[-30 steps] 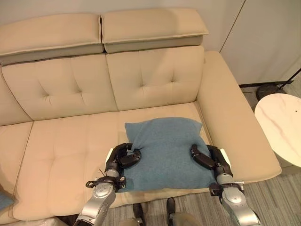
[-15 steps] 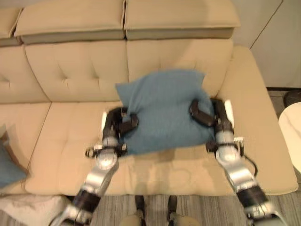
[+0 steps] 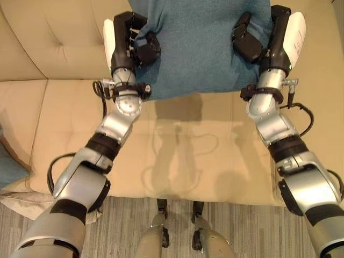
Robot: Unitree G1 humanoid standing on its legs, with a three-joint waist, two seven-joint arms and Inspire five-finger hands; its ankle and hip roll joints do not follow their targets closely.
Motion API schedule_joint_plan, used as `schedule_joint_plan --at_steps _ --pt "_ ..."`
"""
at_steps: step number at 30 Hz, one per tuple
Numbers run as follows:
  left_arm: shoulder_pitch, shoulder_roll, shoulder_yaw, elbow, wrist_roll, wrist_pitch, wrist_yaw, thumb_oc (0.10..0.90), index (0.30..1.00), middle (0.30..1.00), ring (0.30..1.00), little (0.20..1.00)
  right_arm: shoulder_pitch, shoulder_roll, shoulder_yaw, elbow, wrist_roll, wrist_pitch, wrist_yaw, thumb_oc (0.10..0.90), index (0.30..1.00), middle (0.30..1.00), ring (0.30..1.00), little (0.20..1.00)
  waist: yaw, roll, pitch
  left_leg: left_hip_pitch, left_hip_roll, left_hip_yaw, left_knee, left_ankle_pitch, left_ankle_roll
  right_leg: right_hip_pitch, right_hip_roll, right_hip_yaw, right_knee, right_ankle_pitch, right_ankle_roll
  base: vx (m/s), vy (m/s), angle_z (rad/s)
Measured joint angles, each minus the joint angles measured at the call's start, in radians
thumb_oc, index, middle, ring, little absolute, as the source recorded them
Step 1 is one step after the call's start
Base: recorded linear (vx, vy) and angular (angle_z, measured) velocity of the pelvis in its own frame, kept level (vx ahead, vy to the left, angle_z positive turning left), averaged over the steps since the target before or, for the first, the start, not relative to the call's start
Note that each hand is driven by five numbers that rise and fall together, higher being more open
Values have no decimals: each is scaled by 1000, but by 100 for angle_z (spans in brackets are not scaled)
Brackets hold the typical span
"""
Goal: Pick up all the scattered cushions and arrange them neatly on the sofa.
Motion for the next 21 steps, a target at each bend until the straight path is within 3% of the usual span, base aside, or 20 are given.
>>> schedule_joint_plan --at_steps 2,3,4,5,6,7,8,10,12,15,21 --pt "-24 -16 -5 74 -31 8 -33 800 900 900 900 900 -42 -5 46 80 68 19 14 800 900 900 900 900 2 35 23 -2 12 -5 -3 37 56 -106 -13 35 192 -44 12 -10 7 -12" --pt "-28 -24 -7 89 -47 15 -38 800 900 900 900 900 -47 -9 50 88 79 25 24 800 900 900 900 900 -7 56 34 -5 13 -12 -1 51 75 -166 -14 55 235 -112 56 -11 -5 7" --pt "-27 -25 -21 99 -54 21 -49 800 900 900 900 900 -45 -14 64 85 82 39 30 800 900 900 900 900 -23 62 40 -7 -10 -10 -1 50 73 -165 -24 90 73 -44 58 -9 -3 45" --pt "-26 -28 -24 101 -54 26 -68 800 900 900 900 900 -41 -24 75 80 82 53 39 800 900 900 900 900 -43 45 40 -4 -48 -5 0 43 64 -156 -57 100 -1 108 47 -2 -2 64" --pt "-23 -34 -22 95 -54 28 -80 800 900 900 900 900 -39 -41 79 76 81 59 49 800 900 900 900 900 -49 35 41 1 -66 0 2 12 32 -150 -70 104 -5 131 6 -6 -4 24" --pt "-18 -27 -12 73 -53 28 -84 800 900 900 900 900 -42 -57 86 69 81 61 55 800 900 900 900 900 -25 30 57 -42 -47 8 71 -36 -17 -168 -62 114 -5 140 -1 -4 -4 -5" --pt "-12 -24 2 68 -54 28 -89 800 900 900 900 900 -39 -61 105 68 81 67 66 800 900 900 900 900 -27 4 82 -71 -44 15 84 -52 -21 -168 -63 116 -4 142 -5 -5 3 -24" --pt "-5 -13 2 69 -53 32 -106 800 900 900 900 900 -38 -61 102 52 81 85 90 800 900 900 900 900 -55 -15 115 -72 -31 25 -23 -31 -38 -167 -51 110 -4 142 -5 -5 0 6" --pt "53 -2 13 45 -49 31 -107 800 900 900 900 900 -26 -72 100 13 71 88 112 800 900 900 900 900 -45 -11 167 -37 10 27 -15 50 -35 -137 -4 115 -4 141 -6 -11 -7 -32" --pt "79 -1 26 9 -47 29 -119 800 900 900 900 900 -12 -92 74 -6 66 87 117 800 900 900 900 900 -49 -17 213 -14 -4 23 -15 52 -37 -111 -16 107 -4 141 -6 -32 -11 -3" --pt "129 15 67 -15 -35 27 -122 800 900 900 900 900 58 -80 30 -42 63 82 140 800 900 900 900 900 -40 -17 227 30 -6 0 -15 48 -32 -60 -18 87 -5 132 5 -47 -5 9"
